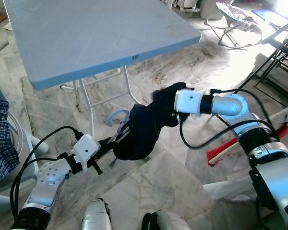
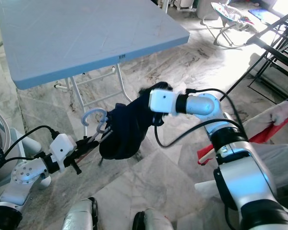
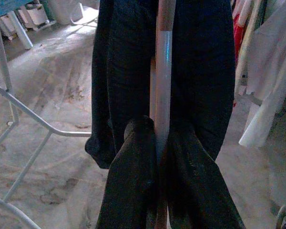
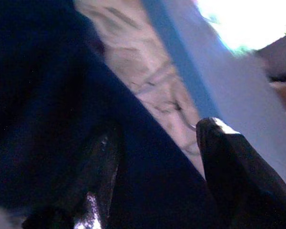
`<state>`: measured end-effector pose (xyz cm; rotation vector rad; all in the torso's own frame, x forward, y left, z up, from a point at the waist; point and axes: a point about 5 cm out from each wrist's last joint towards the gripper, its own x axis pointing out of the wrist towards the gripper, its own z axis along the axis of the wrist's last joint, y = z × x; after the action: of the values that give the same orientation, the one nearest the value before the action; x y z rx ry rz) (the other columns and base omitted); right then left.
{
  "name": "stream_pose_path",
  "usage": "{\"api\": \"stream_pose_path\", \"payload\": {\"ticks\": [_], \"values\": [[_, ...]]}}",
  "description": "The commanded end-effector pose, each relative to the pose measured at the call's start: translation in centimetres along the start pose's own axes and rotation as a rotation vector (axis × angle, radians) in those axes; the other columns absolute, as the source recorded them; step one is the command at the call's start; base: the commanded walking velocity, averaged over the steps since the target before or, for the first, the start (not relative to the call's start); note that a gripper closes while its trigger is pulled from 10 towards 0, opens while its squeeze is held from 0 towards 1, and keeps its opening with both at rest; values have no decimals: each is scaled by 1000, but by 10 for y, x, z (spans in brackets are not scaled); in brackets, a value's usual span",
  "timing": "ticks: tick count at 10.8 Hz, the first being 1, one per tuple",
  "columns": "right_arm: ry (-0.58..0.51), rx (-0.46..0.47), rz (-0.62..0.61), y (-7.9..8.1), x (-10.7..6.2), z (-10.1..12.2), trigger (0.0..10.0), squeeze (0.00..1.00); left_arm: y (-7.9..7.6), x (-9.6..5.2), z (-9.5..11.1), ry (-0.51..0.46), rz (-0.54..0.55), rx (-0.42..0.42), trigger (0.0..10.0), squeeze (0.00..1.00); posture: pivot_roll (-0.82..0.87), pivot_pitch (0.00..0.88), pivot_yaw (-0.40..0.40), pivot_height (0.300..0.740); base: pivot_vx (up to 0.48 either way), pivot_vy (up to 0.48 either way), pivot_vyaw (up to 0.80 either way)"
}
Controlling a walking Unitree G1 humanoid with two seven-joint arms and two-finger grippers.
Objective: Hang hanger
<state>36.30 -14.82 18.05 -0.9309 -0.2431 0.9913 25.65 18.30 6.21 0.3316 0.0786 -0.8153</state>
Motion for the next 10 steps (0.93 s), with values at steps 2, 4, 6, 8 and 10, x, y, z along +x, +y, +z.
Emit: {"api": "stream_pose_path", "payload": {"ticks": [2, 4, 6, 8, 10], "values": [[119, 135, -117, 0, -16, -24, 10000, 1000, 1, 4, 14, -66, 8, 19, 0, 0, 50, 125, -94, 740, 0, 0, 0], [209, 185, -111, 20, -26, -42, 10000, 345, -1, 4, 16, -68, -12, 19, 0, 0, 53, 136, -79, 740, 0, 0, 0], [286, 279, -161, 30, -35, -56, 10000, 0, 1, 2, 17, -64, -7, 15, 0, 0, 54, 139, -71, 740, 0, 0, 0], [228, 248, -399, 8, -43, -51, 10000, 0, 0, 0, 15, -50, -27, 13, 0, 0, 54, 144, -59, 740, 0, 0, 0], [207, 262, -516, -3, -50, -49, 10000, 1000, -1, -1, 13, -36, -37, 20, 0, 0, 56, 143, -57, 740, 0, 0, 0]]}}
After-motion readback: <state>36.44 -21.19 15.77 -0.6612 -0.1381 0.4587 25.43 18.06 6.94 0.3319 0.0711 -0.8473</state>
